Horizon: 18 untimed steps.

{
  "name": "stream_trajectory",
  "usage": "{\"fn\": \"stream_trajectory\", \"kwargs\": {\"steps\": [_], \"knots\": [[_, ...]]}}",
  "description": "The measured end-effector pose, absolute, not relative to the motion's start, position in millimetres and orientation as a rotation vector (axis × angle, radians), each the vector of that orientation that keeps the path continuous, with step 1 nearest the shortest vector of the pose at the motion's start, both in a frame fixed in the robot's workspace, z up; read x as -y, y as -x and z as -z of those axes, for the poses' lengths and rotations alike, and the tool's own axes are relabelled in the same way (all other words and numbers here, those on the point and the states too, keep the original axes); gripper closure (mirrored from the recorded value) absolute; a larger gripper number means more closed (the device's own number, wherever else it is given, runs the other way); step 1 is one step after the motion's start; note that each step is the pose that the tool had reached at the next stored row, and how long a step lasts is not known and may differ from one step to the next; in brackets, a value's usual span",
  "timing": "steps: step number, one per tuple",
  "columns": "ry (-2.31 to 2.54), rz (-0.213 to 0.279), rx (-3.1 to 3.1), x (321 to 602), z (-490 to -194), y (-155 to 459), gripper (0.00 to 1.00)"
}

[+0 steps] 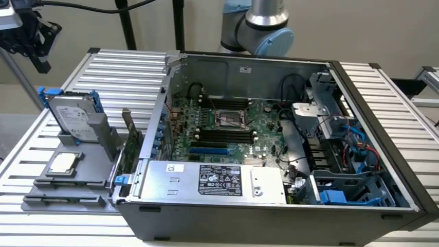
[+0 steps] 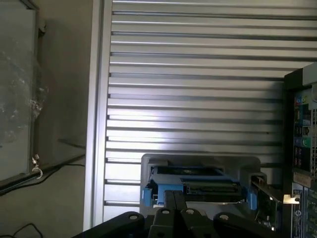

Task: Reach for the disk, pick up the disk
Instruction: 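Pick up the disk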

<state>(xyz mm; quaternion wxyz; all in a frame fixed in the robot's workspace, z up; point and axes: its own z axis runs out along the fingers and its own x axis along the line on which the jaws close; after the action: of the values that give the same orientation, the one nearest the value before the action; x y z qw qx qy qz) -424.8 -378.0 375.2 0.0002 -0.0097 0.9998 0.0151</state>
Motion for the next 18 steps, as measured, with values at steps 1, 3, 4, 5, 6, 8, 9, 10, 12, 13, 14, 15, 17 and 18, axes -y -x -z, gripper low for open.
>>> {"fn": "stream_trajectory", "kwargs": {"steps": [1, 3, 4, 5, 6, 8, 9, 10, 12, 13, 14, 15, 17, 18], "knots": [[0.031, -0.047, -3.141, 378.0, -375.2, 424.8, 0.89], [0.038, -0.047, -3.141, 378.0, -375.2, 424.9, 0.89], [0.062, -0.047, -3.14, 378.0, -375.2, 424.9, 0.89], [0.09, -0.047, -3.14, 378.0, -375.2, 424.9, 0.89], [0.119, -0.047, -3.139, 378.0, -375.2, 425.0, 0.89], [0.175, -0.047, -3.137, 377.9, -375.2, 425.0, 0.89], [0.204, -0.047, -3.136, 377.9, -375.2, 425.0, 0.89], [0.233, -0.047, -3.134, 378.0, -375.2, 424.9, 0.89], [0.29, -0.047, -3.129, 378.0, -375.2, 424.9, 0.89], [0.318, -0.047, -3.127, 378.0, -375.2, 424.9, 0.89], [0.346, -0.047, -3.124, 377.9, -375.2, 424.9, 0.89], [0.374, -0.047, -3.121, 377.9, -375.2, 424.9, 0.89], [0.431, -0.047, -3.114, 378.0, -375.2, 424.9, 0.89], [0.459, -0.047, -3.11, 378.0, -375.2, 424.9, 0.89]]}}
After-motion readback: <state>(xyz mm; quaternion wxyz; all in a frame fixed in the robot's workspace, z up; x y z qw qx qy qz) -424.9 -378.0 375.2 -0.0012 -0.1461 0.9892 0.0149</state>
